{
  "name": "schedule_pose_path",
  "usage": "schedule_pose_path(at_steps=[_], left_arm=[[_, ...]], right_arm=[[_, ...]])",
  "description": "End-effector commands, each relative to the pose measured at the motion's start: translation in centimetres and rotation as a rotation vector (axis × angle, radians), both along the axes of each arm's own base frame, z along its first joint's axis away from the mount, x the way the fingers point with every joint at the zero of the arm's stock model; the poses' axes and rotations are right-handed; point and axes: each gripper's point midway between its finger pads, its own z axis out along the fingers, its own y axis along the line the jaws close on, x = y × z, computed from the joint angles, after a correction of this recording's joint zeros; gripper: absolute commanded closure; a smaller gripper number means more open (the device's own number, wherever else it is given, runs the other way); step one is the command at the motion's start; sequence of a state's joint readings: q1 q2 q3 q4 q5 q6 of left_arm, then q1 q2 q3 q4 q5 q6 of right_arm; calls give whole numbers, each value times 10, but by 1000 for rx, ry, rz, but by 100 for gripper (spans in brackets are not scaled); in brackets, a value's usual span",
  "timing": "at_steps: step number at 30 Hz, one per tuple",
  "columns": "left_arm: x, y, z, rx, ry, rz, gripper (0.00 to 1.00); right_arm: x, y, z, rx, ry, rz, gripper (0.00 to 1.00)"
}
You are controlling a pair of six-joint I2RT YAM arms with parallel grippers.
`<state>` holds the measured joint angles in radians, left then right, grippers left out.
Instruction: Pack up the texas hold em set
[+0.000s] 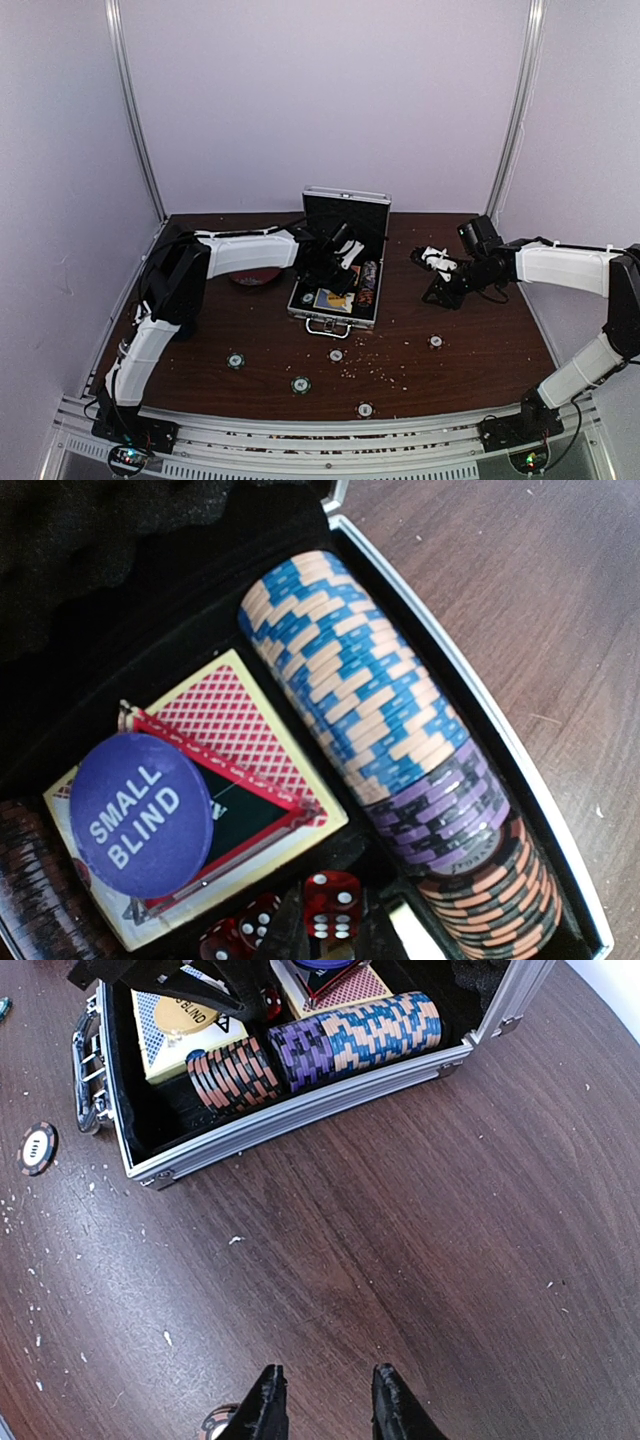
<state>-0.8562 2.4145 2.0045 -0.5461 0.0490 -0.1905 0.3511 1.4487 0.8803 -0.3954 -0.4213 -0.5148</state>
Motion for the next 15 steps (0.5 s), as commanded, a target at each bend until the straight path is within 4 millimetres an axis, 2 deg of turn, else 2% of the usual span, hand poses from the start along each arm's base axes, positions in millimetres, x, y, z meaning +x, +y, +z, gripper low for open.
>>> schedule_pose_path(at_steps=[1,9,15], left_arm=[[13,-3,-4,-14,-23,19,85],[15,-6,-6,-20,-20,31,83],[16,-7,0,-31,-22,32,74]], right_arm=[[7,0,7,-14,-23,-2,70],[6,-1,5,-22,-18,1,70],[6,0,3,-29,-14,5,69]])
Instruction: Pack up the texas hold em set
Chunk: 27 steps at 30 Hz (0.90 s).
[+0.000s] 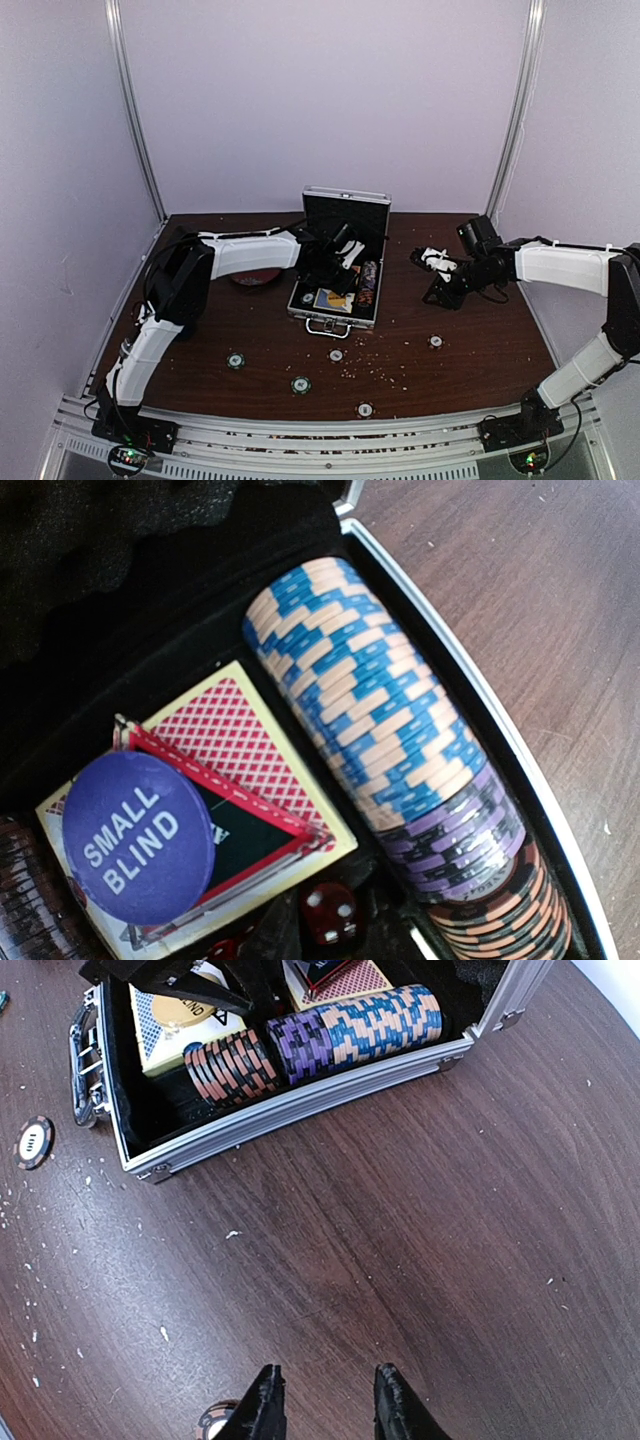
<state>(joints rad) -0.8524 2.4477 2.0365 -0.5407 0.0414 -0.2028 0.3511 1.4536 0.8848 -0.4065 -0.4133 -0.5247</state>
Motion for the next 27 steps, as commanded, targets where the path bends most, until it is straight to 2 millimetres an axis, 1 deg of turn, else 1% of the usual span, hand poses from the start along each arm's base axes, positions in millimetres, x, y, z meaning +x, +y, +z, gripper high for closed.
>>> schedule_pose_path(at_steps=[1,3,8,12,15,17,22,23,24,25,27], left_arm=[[9,-4,8,-30,-20,13,74],[8,-5,13,-41,-21,12,72],[7,-6,34,-73,-40,14,71],[4,-7,58,-114,-63,12,71],[-3,-4,76,-135,-81,13,71],[-7,0,86,-147,-91,19,71],[-28,20,99,-170,-112,31,68],[-34,25,98,-168,-111,32,68],[-39,31,101,-173,-116,36,68],[-44,38,101,-171,-114,45,68],[-53,51,102,-168,-106,56,68]], right_arm=[[6,1,5,-16,-18,2,69],[6,1,5,-19,-19,2,69],[6,1,4,-23,-18,5,68],[6,1,4,-25,-19,4,68],[6,2,5,-25,-23,6,68],[5,1,5,-27,-22,6,68],[6,1,10,-25,-35,4,68],[6,2,12,-16,-38,5,68],[6,5,17,6,-39,5,68],[6,10,27,43,-39,7,68],[6,28,59,160,-38,30,68]])
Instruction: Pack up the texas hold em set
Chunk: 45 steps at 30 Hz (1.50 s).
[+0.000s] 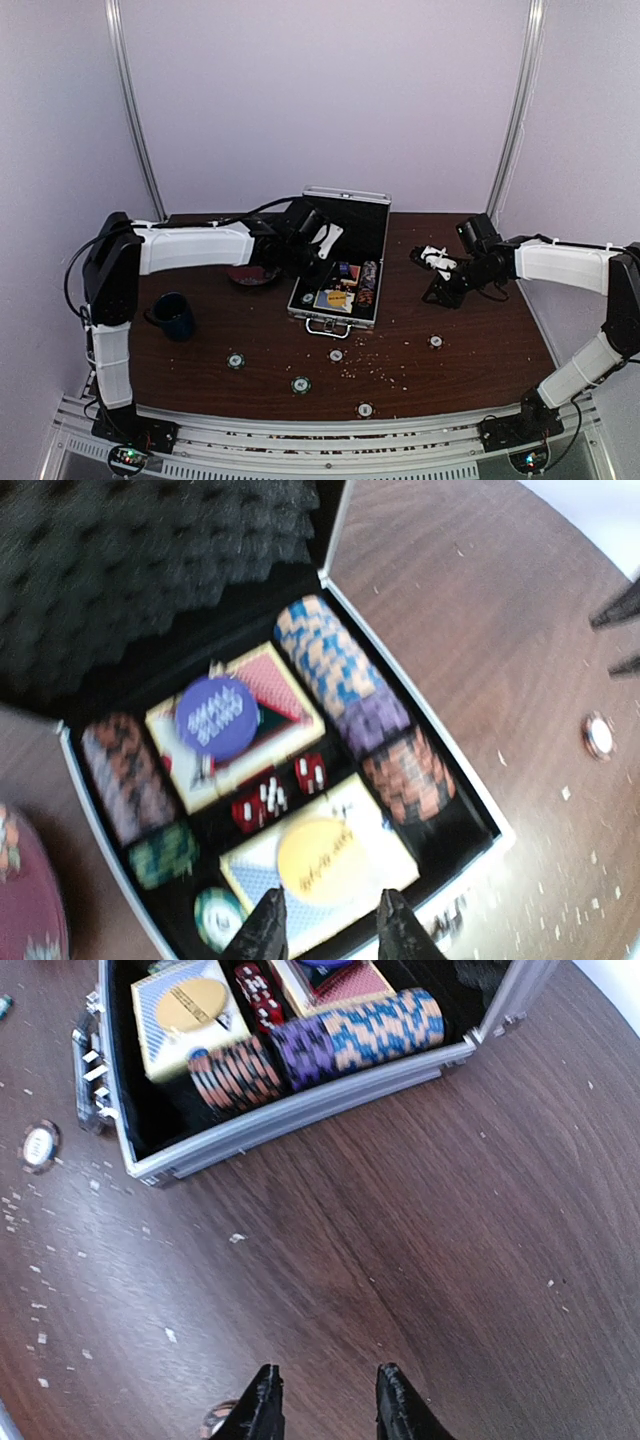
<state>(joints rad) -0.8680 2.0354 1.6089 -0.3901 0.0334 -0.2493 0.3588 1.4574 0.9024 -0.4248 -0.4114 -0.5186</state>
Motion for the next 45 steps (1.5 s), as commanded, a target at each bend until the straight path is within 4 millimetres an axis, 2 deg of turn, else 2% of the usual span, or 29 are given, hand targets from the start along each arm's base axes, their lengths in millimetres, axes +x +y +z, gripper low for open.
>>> schedule_pose_path(at_steps=[1,3,5,7,10,12,14,15,16,18,20,22,25,26,27,28,32,39,43,44,45], left_arm=[[-14,17,20,-52,-34,33,68],[-26,31,17,-43,-15,42,68],[-39,40,16,-48,2,32,68],[-51,46,15,-44,14,15,68],[-72,50,16,-52,35,-13,67],[-81,56,18,-55,39,-10,66],[-82,66,17,-47,34,20,65],[-82,71,16,-39,26,36,65],[-82,74,14,-29,25,48,65],[-81,80,9,-3,26,66,65],[-81,83,2,24,38,76,65],[-82,85,-9,51,55,78,65],[-83,87,-23,84,77,84,65],[-82,87,-27,90,81,86,65],[-82,86,-28,93,84,89,65],[-81,85,-29,94,87,88,65],[-76,79,-27,103,76,77,64],[-70,79,-17,114,42,72,65],[-75,90,-12,115,28,87,62],[-77,94,-10,118,27,87,60],[-80,98,-10,121,29,88,57]], right_arm=[[5,34,73,221,-37,42,67],[0,52,107,330,-9,88,65],[-5,67,129,392,20,149,62],[-4,74,139,397,19,176,62],[3,74,136,369,9,164,62],[3,82,149,426,40,168,62],[-2,98,185,553,85,209,61],[-9,108,216,650,113,260,59],[-10,113,232,716,150,258,57],[-15,125,285,891,175,325,52],[-22,128,323,1041,224,349,47],[-32,125,352,1169,271,370,38],[-50,119,380,1288,385,439,24],[-57,117,387,1311,417,465,18],[-60,116,391,1326,468,471,3],[-63,114,396,1334,480,485,0],[-71,111,410,1338,461,511,0],[-73,108,412,1329,387,472,0],[-85,103,401,1237,298,505,0],[-86,100,392,1201,220,525,0],[-78,97,375,1170,212,484,0]])
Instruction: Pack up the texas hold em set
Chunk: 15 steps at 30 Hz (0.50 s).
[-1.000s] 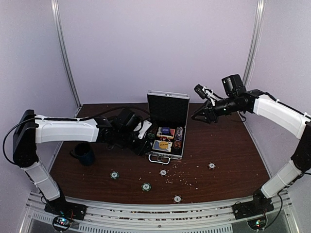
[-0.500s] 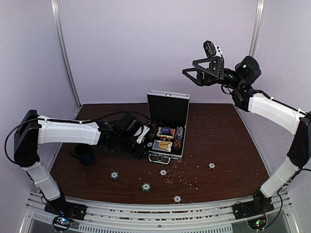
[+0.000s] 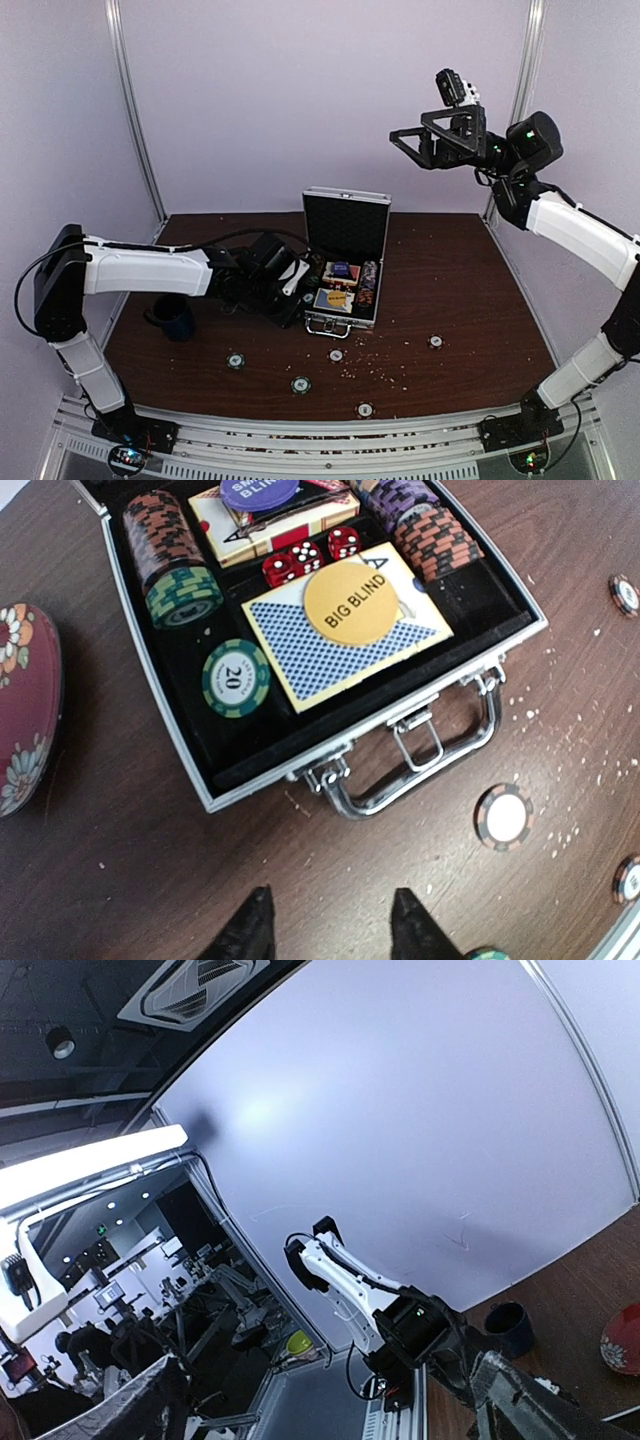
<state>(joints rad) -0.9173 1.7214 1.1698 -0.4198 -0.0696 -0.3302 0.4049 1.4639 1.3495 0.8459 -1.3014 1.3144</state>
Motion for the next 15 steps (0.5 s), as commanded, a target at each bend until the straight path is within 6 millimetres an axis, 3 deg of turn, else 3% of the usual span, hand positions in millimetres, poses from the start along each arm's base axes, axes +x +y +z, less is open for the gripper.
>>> schedule_pose_path(at_steps=[1,4,7,9,12,15], left_arm=[[-5,15,21,-7,-42,8,55],[-13,33,19,56,-17,19,53],[-26,54,9,147,38,26,50],[-38,67,0,203,88,21,49],[-53,81,-9,248,149,7,47],[-65,88,-12,265,186,-14,43]], right_arm=[[5,-16,-48,-139,-146,-112,0],[41,-46,-118,-356,-194,-324,0],[63,-81,-186,-730,-303,-537,0],[81,-108,-214,-898,-325,-697,0],[86,-145,-257,-1070,-342,-854,1],[75,-161,-292,-1166,-393,-868,5]])
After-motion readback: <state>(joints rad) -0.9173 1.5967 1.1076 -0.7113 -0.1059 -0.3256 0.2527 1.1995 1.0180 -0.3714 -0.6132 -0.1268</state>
